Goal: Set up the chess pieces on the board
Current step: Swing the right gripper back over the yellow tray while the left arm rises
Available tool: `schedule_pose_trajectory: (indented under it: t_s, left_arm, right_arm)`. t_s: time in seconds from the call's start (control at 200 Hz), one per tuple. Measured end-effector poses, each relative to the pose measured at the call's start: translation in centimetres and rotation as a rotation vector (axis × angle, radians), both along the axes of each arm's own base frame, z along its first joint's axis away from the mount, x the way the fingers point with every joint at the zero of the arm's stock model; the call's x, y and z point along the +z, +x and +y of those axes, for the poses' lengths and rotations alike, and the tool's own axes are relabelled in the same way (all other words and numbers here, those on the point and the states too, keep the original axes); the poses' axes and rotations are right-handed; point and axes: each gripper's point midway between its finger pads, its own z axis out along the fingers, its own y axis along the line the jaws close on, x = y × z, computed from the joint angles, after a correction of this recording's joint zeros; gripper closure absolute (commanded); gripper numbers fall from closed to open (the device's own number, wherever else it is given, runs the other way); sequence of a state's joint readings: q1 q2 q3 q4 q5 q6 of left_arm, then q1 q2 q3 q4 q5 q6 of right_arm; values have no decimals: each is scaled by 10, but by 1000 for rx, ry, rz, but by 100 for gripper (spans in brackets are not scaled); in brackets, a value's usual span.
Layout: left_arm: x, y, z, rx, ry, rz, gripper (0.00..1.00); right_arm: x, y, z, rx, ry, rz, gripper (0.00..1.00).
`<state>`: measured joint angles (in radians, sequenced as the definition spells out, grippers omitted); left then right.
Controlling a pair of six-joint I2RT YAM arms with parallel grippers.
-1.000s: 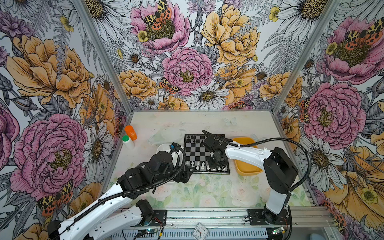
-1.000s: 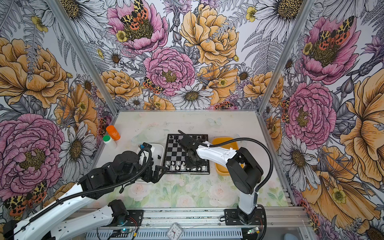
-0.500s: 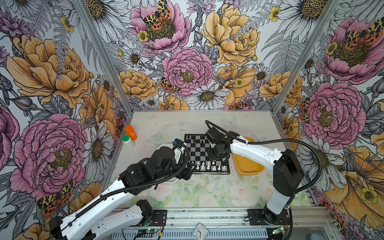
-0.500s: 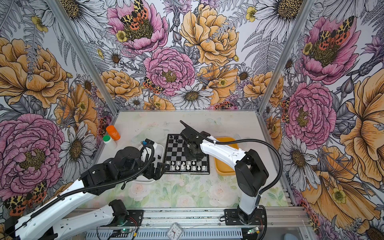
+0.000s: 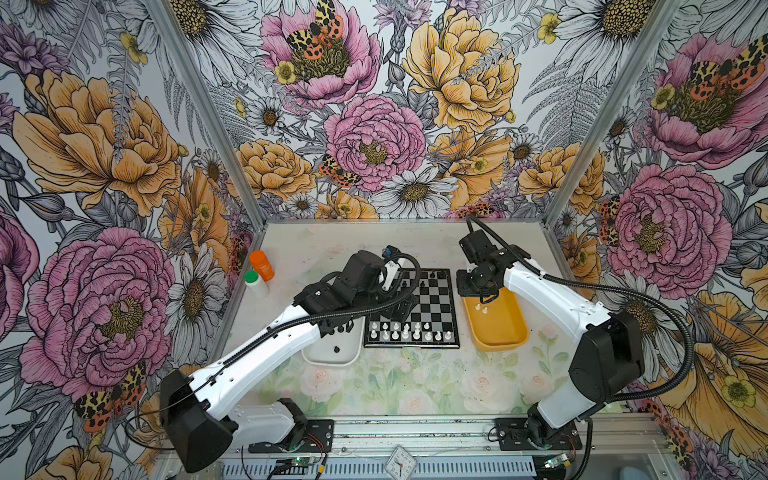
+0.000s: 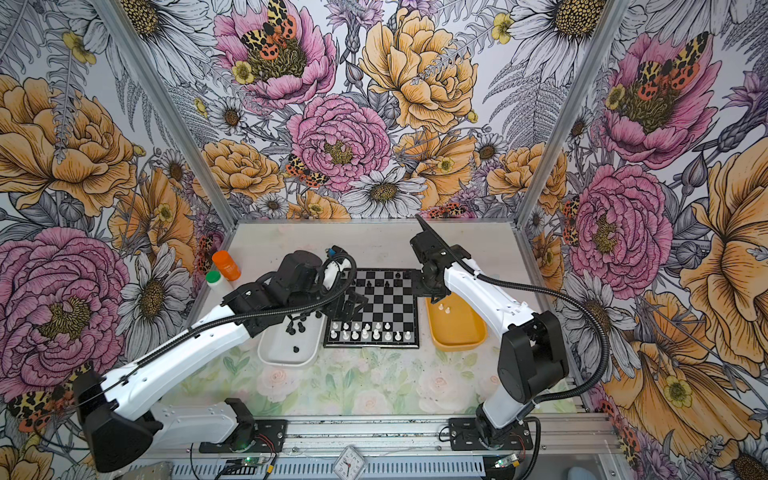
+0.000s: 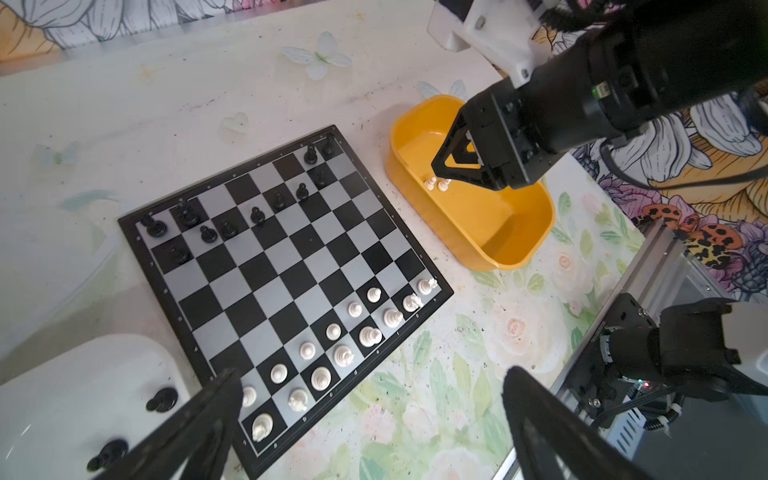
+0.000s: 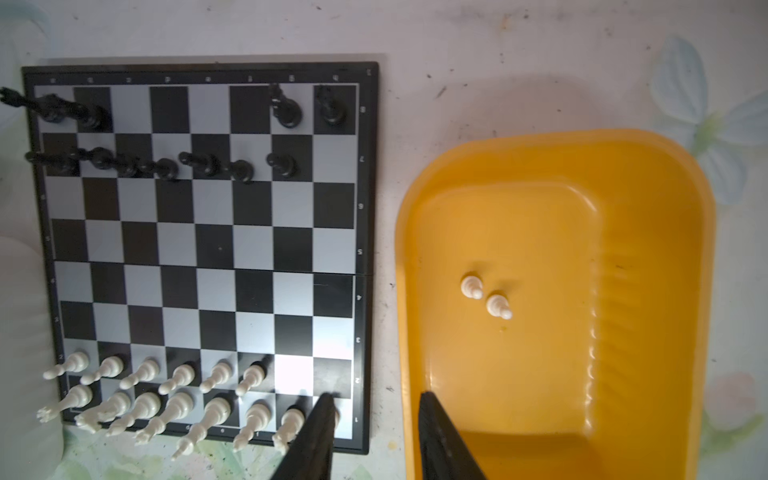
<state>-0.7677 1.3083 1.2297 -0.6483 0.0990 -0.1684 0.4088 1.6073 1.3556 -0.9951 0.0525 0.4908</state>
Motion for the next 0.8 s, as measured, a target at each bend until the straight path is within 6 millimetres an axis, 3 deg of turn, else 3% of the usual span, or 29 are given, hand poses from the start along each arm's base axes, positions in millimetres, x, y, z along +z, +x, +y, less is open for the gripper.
schedule_pose_trajectory:
  t_s: [0.185,0.39,0.535,0.801]
  left_arm:
    - [0,28,-47,-84,-46,-11,1]
    - [-9,37,-85,-149,-70,0,1]
    - [-8,36,-99,-157,-93,25,1]
    - [4,34,-106,-142,-134,32,1]
  right_arm:
    - [-19,-5,-33,-58,-43,50,66]
    - [-46,-21,-65,-105,-68,125,69]
    - [-53,-24,-77,-119,-55,148,70]
    - [-63,-15,-82,-122,-3,132,71]
